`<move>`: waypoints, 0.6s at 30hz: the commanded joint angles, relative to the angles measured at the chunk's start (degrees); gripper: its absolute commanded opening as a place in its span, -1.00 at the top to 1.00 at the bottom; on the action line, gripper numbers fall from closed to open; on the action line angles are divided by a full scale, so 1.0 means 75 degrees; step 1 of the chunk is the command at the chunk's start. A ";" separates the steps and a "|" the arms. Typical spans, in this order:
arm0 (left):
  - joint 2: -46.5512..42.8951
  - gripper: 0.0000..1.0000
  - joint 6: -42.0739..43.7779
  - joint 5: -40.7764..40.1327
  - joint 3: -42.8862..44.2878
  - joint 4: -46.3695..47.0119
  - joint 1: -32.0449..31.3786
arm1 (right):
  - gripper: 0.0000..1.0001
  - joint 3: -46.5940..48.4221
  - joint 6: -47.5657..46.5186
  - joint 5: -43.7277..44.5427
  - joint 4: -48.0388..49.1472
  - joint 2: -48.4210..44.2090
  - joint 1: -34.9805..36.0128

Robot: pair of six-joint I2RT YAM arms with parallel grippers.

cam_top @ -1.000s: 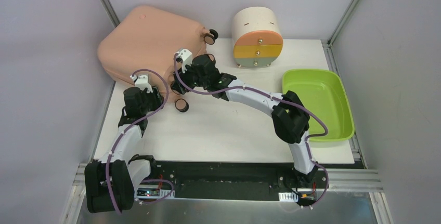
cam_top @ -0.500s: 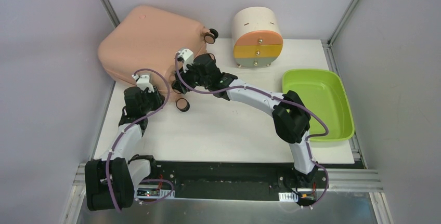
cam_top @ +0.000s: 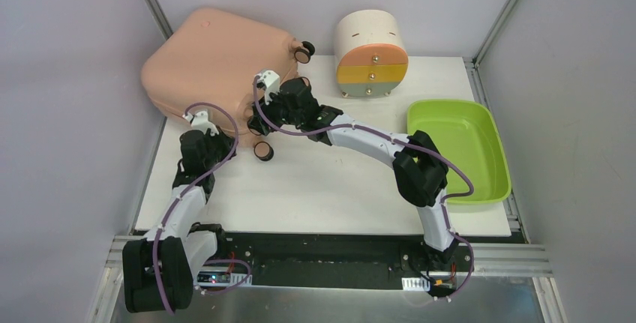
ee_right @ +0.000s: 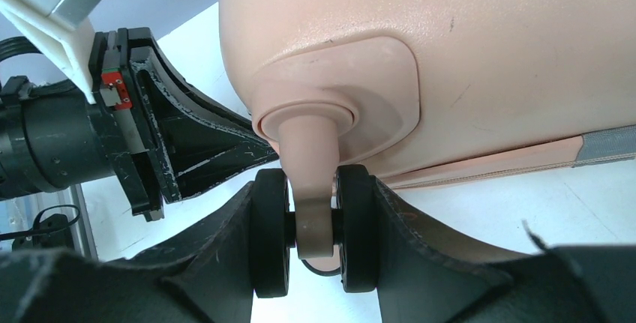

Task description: Open, take out, and arrange the luggage

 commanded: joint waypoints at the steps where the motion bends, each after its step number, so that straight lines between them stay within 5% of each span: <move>1: -0.0550 1.00 -0.0944 -0.0856 -0.0232 0.0772 -0.0156 | 1.00 -0.0023 0.0365 0.0658 0.0253 -0.0674 -0.0240; 18: -0.1238 1.00 -0.1560 -0.1635 -0.0840 0.0778 -0.2044 | 1.00 0.0139 0.2025 0.0732 0.0664 -0.0481 -0.0138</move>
